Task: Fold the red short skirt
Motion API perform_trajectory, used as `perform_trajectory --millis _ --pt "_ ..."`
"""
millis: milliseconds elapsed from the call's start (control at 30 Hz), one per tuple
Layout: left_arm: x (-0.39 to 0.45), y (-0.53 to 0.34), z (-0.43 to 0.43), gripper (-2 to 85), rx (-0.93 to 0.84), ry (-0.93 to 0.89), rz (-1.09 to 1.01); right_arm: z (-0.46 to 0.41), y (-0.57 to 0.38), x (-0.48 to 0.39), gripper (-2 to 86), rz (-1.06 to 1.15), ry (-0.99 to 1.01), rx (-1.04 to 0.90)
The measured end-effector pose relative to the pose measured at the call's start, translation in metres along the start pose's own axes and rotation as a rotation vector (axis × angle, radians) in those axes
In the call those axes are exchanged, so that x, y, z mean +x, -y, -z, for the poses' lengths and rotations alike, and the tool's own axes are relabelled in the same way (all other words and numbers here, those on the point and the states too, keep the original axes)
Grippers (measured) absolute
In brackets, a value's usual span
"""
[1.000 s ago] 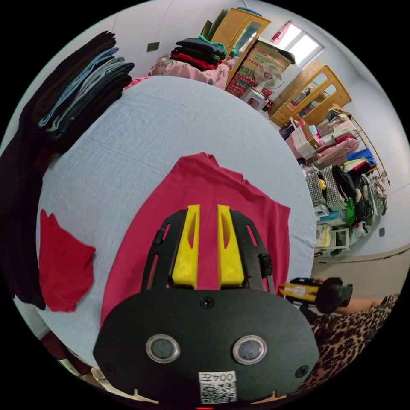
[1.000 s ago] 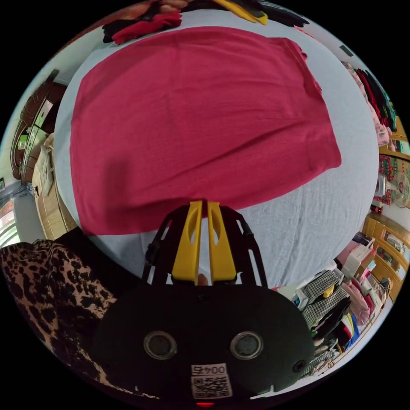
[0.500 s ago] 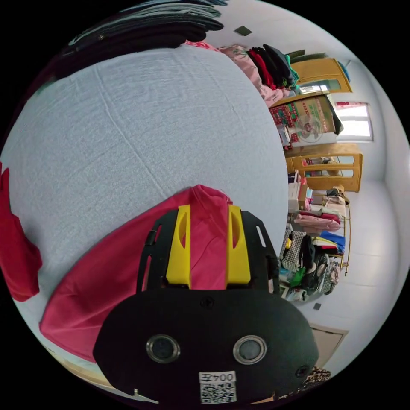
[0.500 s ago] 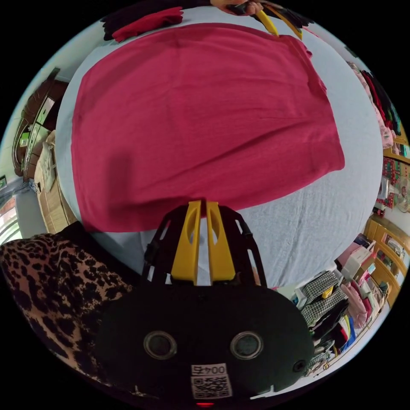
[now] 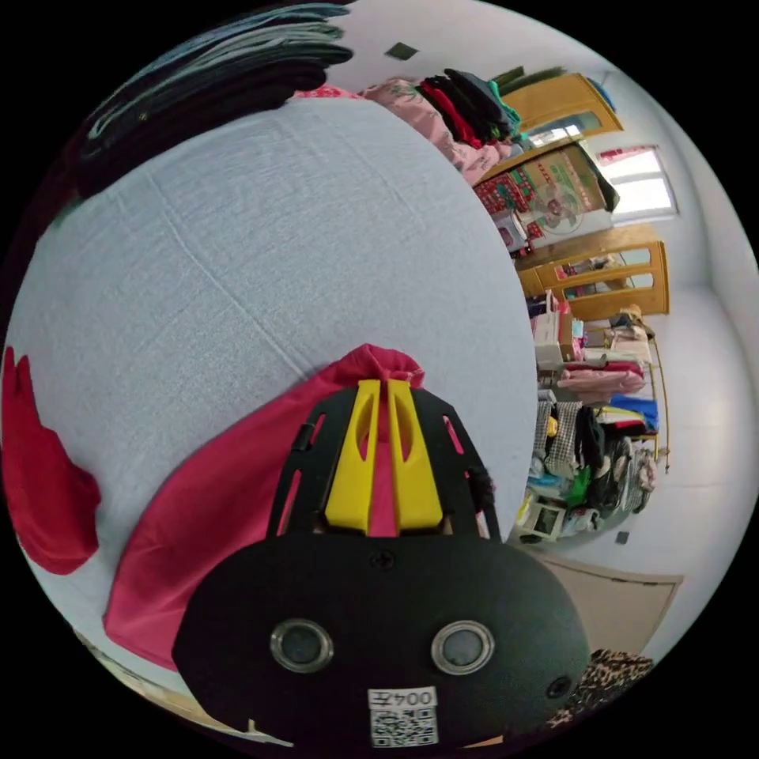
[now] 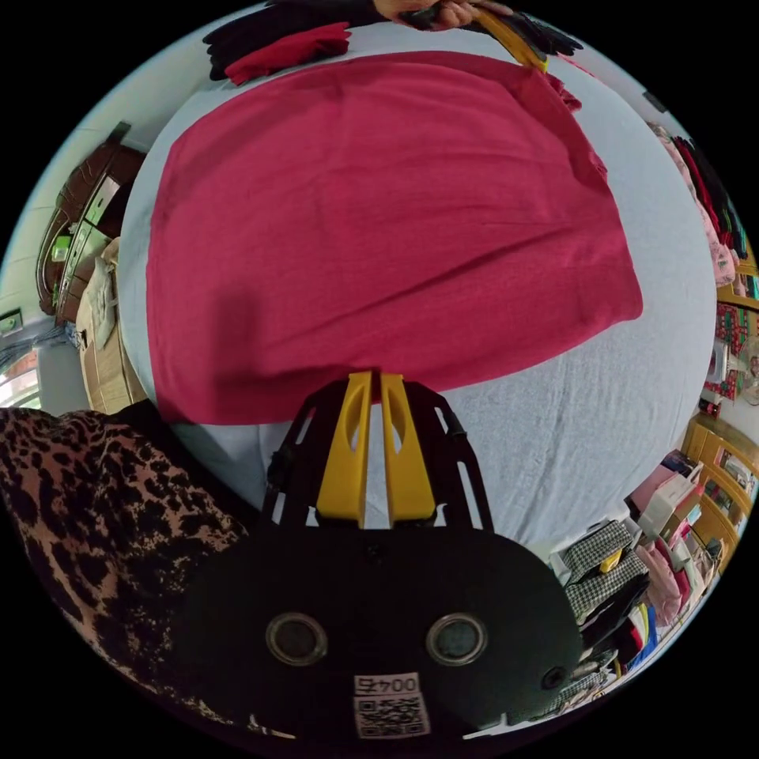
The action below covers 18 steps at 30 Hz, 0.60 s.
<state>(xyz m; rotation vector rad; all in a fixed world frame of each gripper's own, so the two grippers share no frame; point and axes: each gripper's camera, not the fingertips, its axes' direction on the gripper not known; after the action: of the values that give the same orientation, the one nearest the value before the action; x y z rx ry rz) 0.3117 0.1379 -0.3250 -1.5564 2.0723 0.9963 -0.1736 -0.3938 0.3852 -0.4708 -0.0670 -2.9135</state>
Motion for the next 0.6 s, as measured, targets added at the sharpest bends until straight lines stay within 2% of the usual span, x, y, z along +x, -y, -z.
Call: perform_trajectory --millis 100,200,267,300,433,600 --pt "0.03 -0.007 0.013 2.0 -0.009 0.077 -0.129 -0.001 0.002 0.0 1.0 -0.015 0.001 -0.012" --pt "0.056 -0.015 0.007 1.8 -0.08 0.26 -0.277 -0.003 0.007 -0.003 1.1 -0.05 -0.021 -0.035" --pt "0.074 -0.022 -0.01 1.7 -0.155 0.445 -0.404 -0.004 0.007 -0.006 1.0 -0.023 -0.04 -0.039" --pt "0.077 -0.023 -0.013 1.7 -0.171 0.464 -0.425 -0.004 0.007 -0.005 1.0 -0.029 -0.03 -0.037" --pt "0.089 -0.021 0.001 1.5 -0.143 0.409 -0.467 -0.006 0.004 0.006 1.1 -0.044 0.036 -0.028" --pt "0.102 -0.001 0.032 1.3 -0.122 0.295 -0.491 -0.008 0.001 -0.008 2.1 0.013 -0.039 -0.009"
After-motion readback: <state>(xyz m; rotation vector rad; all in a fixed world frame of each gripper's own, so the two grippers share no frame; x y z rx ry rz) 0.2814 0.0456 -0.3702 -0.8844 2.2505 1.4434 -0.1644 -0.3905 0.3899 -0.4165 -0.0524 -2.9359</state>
